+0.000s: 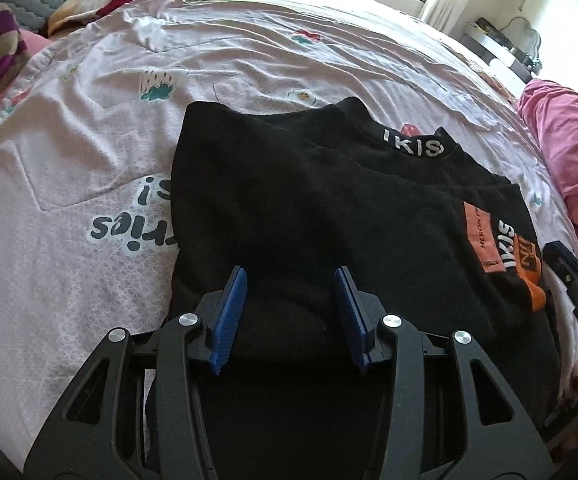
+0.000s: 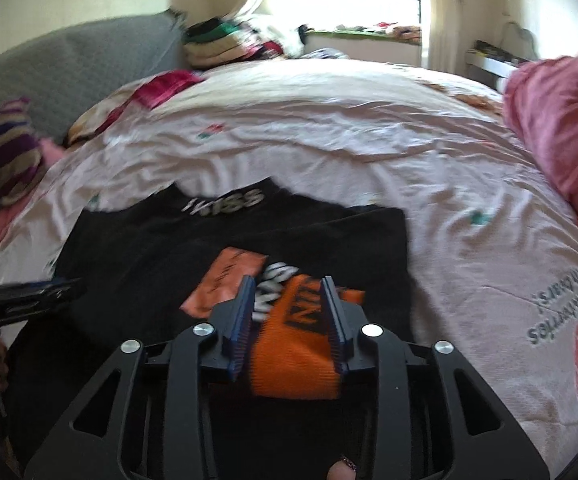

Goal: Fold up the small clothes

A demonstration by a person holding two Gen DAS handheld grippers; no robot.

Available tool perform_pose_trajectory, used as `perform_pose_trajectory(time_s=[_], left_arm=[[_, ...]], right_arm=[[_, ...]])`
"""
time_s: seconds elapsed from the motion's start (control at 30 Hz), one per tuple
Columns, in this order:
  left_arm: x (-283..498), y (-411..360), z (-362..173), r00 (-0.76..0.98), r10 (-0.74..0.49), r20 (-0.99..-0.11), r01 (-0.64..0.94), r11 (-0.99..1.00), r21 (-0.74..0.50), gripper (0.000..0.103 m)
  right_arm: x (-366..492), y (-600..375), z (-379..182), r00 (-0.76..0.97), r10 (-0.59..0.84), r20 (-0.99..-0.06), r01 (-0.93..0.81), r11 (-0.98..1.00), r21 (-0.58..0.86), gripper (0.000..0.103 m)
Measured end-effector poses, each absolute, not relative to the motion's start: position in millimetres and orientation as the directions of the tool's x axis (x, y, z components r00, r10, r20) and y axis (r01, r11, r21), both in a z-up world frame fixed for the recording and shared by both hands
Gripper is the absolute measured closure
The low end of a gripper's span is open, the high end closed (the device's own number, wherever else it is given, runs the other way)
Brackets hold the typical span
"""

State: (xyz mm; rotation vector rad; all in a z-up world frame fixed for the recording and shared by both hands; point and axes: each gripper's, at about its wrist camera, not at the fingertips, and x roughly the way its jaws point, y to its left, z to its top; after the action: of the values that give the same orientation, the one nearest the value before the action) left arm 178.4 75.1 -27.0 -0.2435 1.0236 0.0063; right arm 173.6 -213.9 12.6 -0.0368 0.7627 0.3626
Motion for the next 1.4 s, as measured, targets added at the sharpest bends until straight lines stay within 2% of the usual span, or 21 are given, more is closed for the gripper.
perform_pose_trajectory(time_s=[0.23, 0.43, 0.57, 0.77, 0.9, 1.2, 1.4], left_arm=[[178.4, 74.3, -28.5, 0.526, -0.109, -0.844, -0.095, 0.978, -0.185, 0.065], [176.5, 76.0, -30.1, 0.529, -0.117, -0.841, -0.089, 0.977, -0.192, 0.065], [175.0, 75.5, -30.6, 0.53, -0.12, -0.839, -0.083, 0.978, -0.192, 0.065], [174.1, 75.7, -30.0, 0.533, -0.12, -0.838, -0.093, 0.976, -0.199, 0.065], [173.0, 75.8, -30.0, 0.535, -0.119, -0.836, -0.095, 0.975, -0.2, 0.065], [172.0, 74.9, -28.3, 0.532, -0.118, -0.839, -0.099, 0.975, -0.2, 0.065], [168.9, 73.7, -25.1, 0.534, -0.117, -0.837, -0.1, 0.975, -0.199, 0.062]], right_arm=[[167.3, -171.7, 12.9, 0.61, 0.376, -0.698, -0.441, 0.892, 0.095, 0.057], [177.9, -168.2, -18.1, 0.531, 0.268, -0.804, -0.423, 0.906, 0.023, 0.056], [176.2, -181.5, -27.3, 0.534, 0.293, -0.793, -0.394, 0.916, 0.073, 0.056], [171.8, -177.2, -25.6, 0.552, 0.276, -0.787, -0.381, 0.923, 0.056, 0.053], [165.8, -183.3, -18.1, 0.552, 0.321, -0.77, -0.37, 0.921, 0.118, 0.037], [149.2, -195.2, -6.5, 0.572, 0.364, -0.735, -0.34, 0.921, 0.192, 0.032], [140.8, -196.8, -0.6, 0.593, 0.357, -0.722, -0.336, 0.924, 0.181, 0.016]])
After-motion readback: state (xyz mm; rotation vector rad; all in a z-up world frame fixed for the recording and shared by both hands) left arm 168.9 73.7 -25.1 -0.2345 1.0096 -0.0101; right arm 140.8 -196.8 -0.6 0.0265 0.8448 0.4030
